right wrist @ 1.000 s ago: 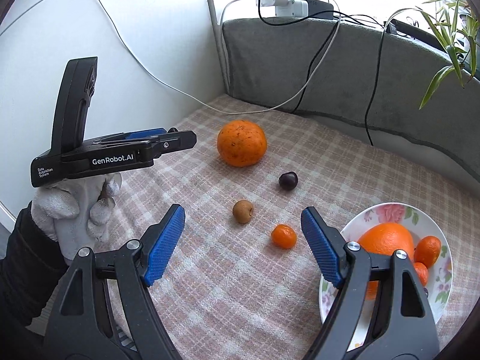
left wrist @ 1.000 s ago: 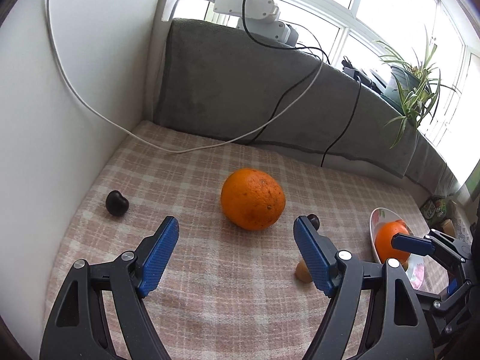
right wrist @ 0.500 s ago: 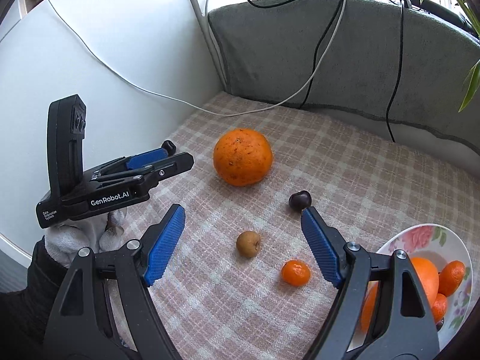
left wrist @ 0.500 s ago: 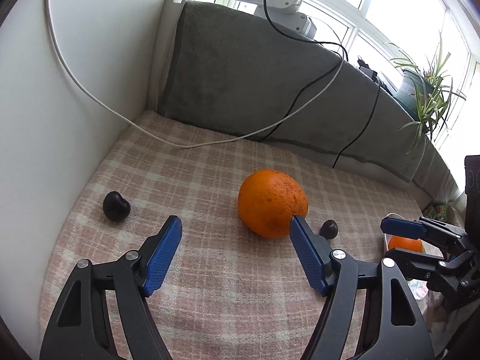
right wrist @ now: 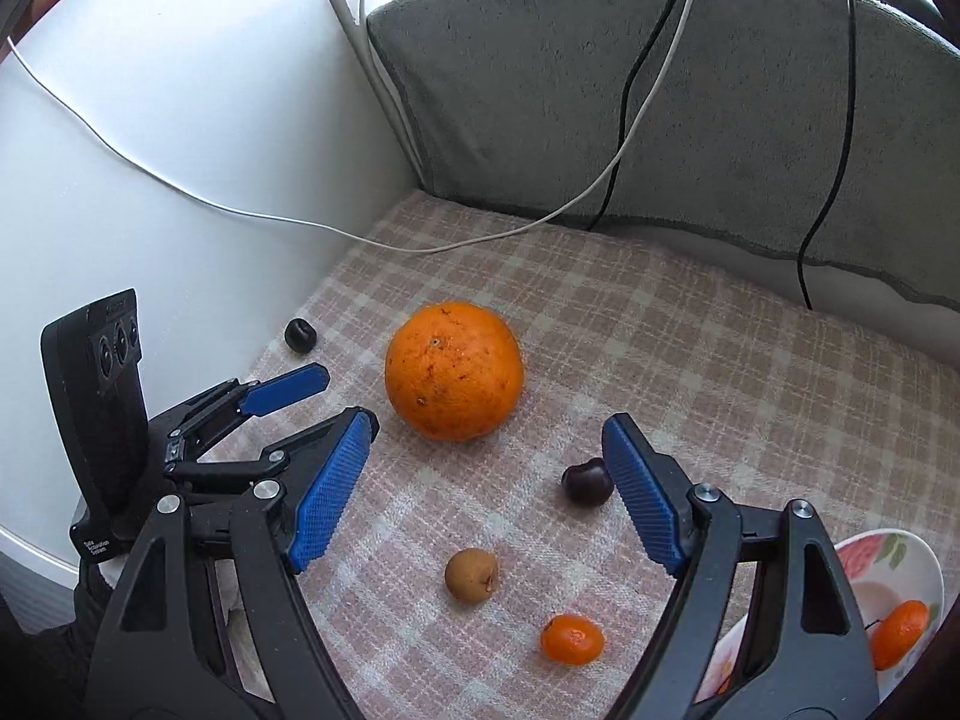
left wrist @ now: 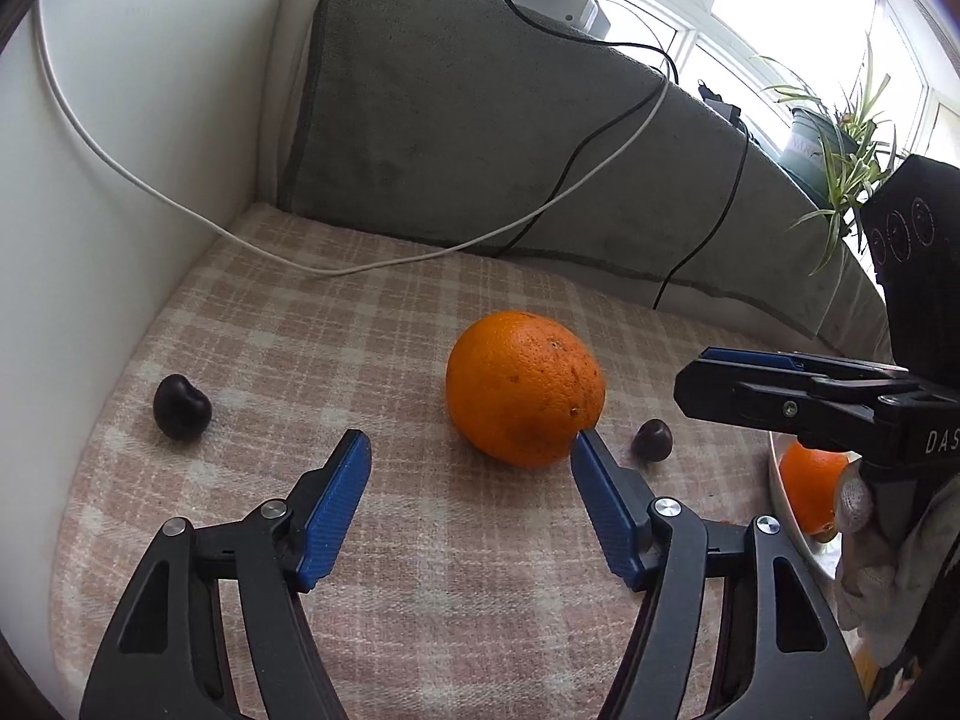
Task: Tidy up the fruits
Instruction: 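Bring both open grippers to opposite sides of the large orange, then close the left and right grippers together around the large orange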
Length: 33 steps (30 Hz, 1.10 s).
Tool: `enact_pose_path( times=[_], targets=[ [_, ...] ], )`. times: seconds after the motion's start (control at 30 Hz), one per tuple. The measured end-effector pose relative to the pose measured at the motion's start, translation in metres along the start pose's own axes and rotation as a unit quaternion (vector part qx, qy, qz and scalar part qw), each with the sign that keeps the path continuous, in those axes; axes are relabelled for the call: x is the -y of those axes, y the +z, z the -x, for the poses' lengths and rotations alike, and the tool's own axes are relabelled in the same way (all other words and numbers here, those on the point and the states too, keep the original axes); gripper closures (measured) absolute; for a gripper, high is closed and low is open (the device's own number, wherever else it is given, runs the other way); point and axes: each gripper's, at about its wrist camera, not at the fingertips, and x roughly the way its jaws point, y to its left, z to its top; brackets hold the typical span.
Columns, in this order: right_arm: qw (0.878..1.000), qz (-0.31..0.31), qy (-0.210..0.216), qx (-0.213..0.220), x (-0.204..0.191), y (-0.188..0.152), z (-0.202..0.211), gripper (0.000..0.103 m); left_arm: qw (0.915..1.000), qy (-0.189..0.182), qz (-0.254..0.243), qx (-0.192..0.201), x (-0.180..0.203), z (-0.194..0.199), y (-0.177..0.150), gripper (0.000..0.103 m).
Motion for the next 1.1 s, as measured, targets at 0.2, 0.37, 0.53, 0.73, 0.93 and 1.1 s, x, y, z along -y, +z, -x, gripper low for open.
enact_pose_path(
  times=[0.2,0.37,0.53,0.73,0.93,1.1],
  targets=[
    [1.000,-0.018,0.017,-0.015,0.009,0.013,-0.017,0.020,0.9999,-0.007,-0.012,-0.006,0.006,-0.006,0.001,0.035],
    [0.999,-0.027,0.025,-0.029,0.015,0.022,-0.033,0.020,0.9997,-0.013,-0.016,-0.012,0.009,-0.009,-0.001,0.035],
    [0.998,-0.033,0.035,-0.040,0.011,0.025,-0.046,0.020,0.9993,-0.017,-0.025,-0.021,0.016,-0.015,-0.002,0.035],
    [0.997,-0.041,0.043,-0.053,0.004,0.024,-0.059,0.020,0.9990,-0.023,-0.025,-0.030,0.017,-0.023,0.001,0.035],
    [0.995,-0.059,0.054,-0.062,0.004,0.026,-0.068,0.020,0.9986,-0.031,-0.020,-0.039,0.017,-0.034,0.008,0.041],
    [0.993,-0.072,0.064,-0.068,0.006,0.025,-0.074,0.020,0.9985,-0.035,-0.013,-0.041,0.013,-0.039,0.011,0.043]
  ],
)
